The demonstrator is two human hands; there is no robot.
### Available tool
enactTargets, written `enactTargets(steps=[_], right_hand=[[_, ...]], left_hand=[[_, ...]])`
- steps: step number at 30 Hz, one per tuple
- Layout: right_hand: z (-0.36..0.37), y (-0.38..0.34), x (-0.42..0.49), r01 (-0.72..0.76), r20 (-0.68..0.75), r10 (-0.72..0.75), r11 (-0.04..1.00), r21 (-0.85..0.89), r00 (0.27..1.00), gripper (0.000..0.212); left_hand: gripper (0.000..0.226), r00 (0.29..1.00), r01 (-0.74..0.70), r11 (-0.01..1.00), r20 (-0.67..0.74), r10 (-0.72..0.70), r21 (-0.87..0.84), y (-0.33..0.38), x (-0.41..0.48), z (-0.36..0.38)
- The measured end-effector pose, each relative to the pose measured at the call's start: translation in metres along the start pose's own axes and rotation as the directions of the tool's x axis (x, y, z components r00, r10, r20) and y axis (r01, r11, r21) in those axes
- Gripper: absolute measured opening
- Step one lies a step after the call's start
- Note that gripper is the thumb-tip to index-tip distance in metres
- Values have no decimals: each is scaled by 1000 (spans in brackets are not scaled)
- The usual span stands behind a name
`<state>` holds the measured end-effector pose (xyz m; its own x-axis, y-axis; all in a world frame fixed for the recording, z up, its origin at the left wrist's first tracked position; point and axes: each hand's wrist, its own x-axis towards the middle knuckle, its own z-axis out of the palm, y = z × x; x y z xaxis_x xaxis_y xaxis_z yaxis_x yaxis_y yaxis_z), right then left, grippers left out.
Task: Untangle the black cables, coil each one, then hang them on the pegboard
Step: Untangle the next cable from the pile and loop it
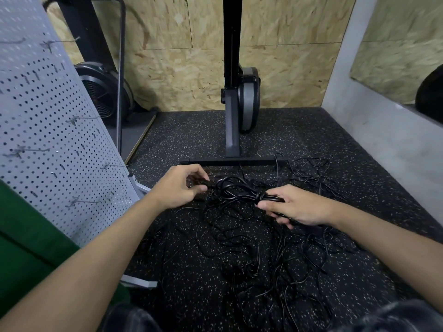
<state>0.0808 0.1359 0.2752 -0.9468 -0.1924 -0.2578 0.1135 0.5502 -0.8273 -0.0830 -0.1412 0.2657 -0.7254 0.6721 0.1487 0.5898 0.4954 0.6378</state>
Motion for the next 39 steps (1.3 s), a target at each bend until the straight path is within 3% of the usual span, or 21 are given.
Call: enactTargets(steps=[3, 7, 12, 15, 18, 24, 28, 33, 39], right_hand=[[2, 1, 3, 13, 16, -13, 1000, -20, 1000, 57], [3, 6, 7, 18, 14, -18, 998, -64, 1000, 49], [2, 27, 4, -21, -70, 4, 970, -241, 998, 38], [2, 31, 8, -14, -98, -22, 936, -351, 995, 34], [8, 26, 15, -10, -114, -45, 895, -446, 992, 33], [19, 27, 35, 62, -111, -120, 904, -424, 987, 32], [28, 28, 49, 99, -73, -141, 906, -411, 987, 36], [43, 23, 78, 15, -9, -23, 868, -497, 1000, 77], [57, 21, 118, -104, 102, 214, 770, -629, 972, 114]], left_hand=[[18, 999, 31, 999, -4, -31, -8, -8, 0, -3], [18, 999, 52, 999, 6, -52, 15, -11, -2, -4], [23, 988, 41, 997, 143, -51, 71, -10, -9, 11], [41, 963, 47, 992, 259, -77, 121, -8, -10, 17], [62, 957, 25, 993, 285, -58, 116, 7, -9, 24], [76, 929, -172, 949, 364, 68, 263, 20, -4, 50], [72, 922, -168, 933, 385, 35, 318, 9, -5, 53], [61, 920, -99, 886, 382, -92, 453, -17, -12, 52], [69, 900, 125, 834, 293, -324, 537, -64, -29, 32]])
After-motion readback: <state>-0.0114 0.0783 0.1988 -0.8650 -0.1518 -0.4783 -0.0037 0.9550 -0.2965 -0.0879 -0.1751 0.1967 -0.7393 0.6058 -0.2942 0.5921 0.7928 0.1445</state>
